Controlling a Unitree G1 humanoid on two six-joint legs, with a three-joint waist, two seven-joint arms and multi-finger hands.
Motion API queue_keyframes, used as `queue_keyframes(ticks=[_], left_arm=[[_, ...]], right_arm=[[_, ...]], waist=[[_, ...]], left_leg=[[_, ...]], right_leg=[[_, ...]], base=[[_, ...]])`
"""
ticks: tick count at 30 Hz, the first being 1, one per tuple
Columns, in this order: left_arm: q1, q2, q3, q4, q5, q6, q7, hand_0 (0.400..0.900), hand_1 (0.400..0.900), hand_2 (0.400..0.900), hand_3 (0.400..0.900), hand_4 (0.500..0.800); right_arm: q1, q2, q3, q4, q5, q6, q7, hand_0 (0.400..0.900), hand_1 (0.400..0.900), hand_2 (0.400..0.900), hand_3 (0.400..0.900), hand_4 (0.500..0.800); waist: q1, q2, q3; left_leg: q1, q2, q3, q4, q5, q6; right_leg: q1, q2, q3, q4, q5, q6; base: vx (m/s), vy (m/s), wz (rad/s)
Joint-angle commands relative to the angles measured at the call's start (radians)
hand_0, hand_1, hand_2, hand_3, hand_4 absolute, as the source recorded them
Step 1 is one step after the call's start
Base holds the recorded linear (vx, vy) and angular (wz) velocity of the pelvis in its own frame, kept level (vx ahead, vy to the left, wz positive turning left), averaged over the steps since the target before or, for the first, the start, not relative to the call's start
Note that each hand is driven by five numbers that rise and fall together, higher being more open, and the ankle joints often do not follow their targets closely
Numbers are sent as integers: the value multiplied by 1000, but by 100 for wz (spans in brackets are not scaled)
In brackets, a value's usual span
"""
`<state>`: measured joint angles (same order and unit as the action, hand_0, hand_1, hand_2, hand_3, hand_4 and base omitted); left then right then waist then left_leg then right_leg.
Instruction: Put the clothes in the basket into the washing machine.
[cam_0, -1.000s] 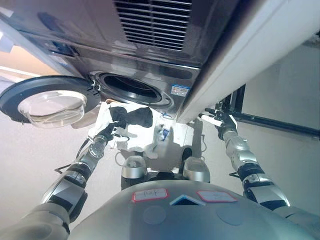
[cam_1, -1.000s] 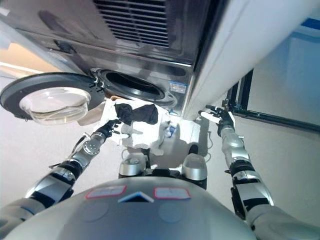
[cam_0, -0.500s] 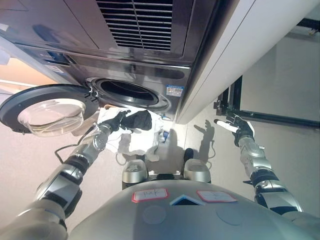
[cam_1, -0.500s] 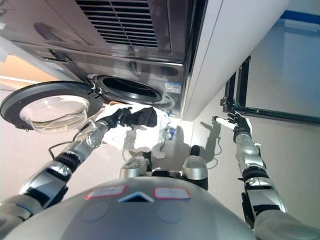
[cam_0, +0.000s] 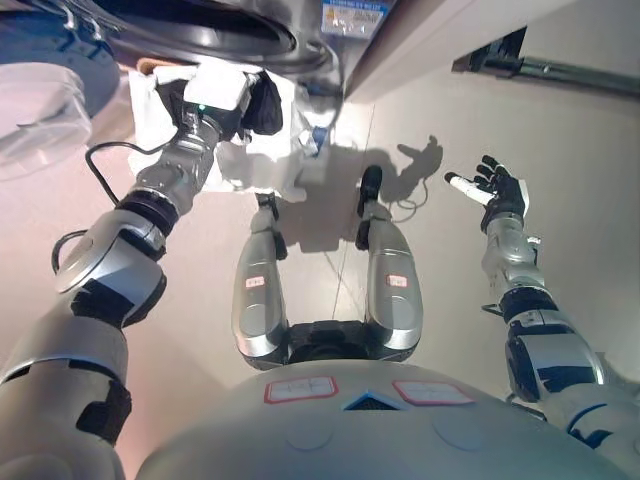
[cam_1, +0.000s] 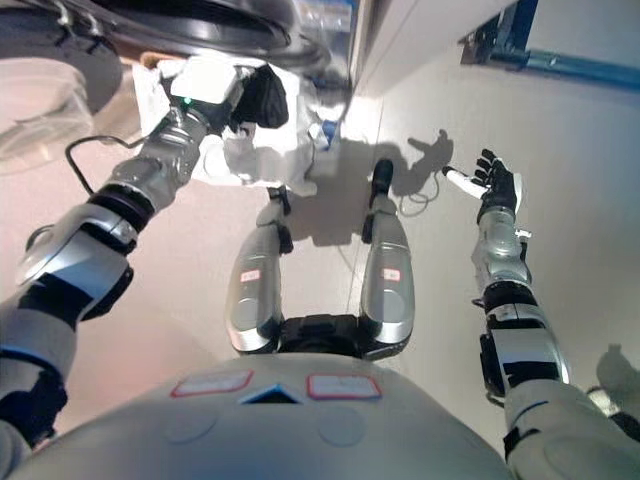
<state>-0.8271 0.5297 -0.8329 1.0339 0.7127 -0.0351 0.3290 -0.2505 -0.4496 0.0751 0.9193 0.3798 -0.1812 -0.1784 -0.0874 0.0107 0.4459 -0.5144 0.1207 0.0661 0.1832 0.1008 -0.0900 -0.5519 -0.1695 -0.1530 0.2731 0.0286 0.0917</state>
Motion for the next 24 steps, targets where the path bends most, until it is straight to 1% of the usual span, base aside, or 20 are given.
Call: queue_keyframes(ticks=[1, 5, 7, 13, 15, 19, 21, 22, 24], left_arm=[[-73, 70, 41, 13, 51, 58, 102, 900, 900, 900, 900, 800], [-137, 109, 27, 18, 52, 80, 127, 900, 900, 900, 900, 800], [-158, 128, 30, 17, 49, 96, 139, 900, 900, 900, 900, 800], [-203, 158, 22, 27, 57, 126, 163, 900, 900, 900, 900, 800], [-225, 166, 11, 25, 66, 137, 165, 900, 900, 900, 900, 800], [-246, 191, -5, 15, 65, 134, 150, 900, 900, 900, 900, 800], [-250, 201, 0, 7, 51, 129, 148, 900, 900, 900, 900, 800], [-248, 205, 3, 2, 39, 125, 145, 900, 900, 900, 900, 800], [-246, 206, 10, -6, 7, 110, 133, 900, 900, 900, 900, 800]], right_arm=[[53, -53, -24, -69, 42, -81, -55, 900, 900, 900, 900, 800], [45, -49, -11, -80, 65, -95, -66, 900, 900, 900, 900, 800], [48, -48, -7, -94, 73, -103, -68, 900, 900, 900, 900, 800], [56, -42, 4, -113, 79, -112, -80, 900, 900, 900, 900, 800], [59, -40, 7, -119, 81, -116, -83, 900, 900, 900, 900, 800], [61, -39, 10, -123, 94, -116, -79, 900, 900, 900, 900, 800], [64, -38, 10, -128, 99, -117, -76, 900, 900, 900, 900, 800], [67, -37, 8, -128, 102, -118, -77, 900, 900, 900, 900, 800], [65, -36, 7, -127, 105, -117, -76, 900, 900, 900, 900, 800]], waist=[[-10, -14, -53], [-21, -23, -40], [-23, -28, -34], [-29, -36, -35], [-30, -37, -36], [-31, -40, -41], [-31, -40, -43], [-30, -40, -47], [-31, -38, -50]], left_leg=[[-119, 5, -56, 159, -96, 9], [-206, 7, -62, 223, -118, 15], [-241, 6, -65, 255, -133, 18], [-317, 1, -71, 311, -158, 25], [-342, 2, -76, 327, -163, 24], [-384, 0, -80, 356, -176, 26], [-404, -2, -82, 369, -182, 29], [-403, -2, -87, 389, -217, 24], [-420, -4, -89, 406, -224, 27]], right_leg=[[-31, -32, 11, 139, -97, 47], [-112, -34, 19, 184, -101, 46], [-146, -37, 21, 208, -107, 44], [-216, -41, 15, 256, -121, 41], [-236, -42, 12, 268, -127, 39], [-273, -41, 12, 284, -130, 36], [-290, -41, 11, 295, -134, 35], [-290, -40, 17, 314, -163, 42], [-309, -41, 21, 330, -171, 39]], base=[[-55, -15, -3], [-12, 1, -1], [0, 0, 0], [0, -5, 3], [-10, -14, 9], [-6, 1, 2], [42, -5, 2], [90, -3, 2], [39, 5, 4]])
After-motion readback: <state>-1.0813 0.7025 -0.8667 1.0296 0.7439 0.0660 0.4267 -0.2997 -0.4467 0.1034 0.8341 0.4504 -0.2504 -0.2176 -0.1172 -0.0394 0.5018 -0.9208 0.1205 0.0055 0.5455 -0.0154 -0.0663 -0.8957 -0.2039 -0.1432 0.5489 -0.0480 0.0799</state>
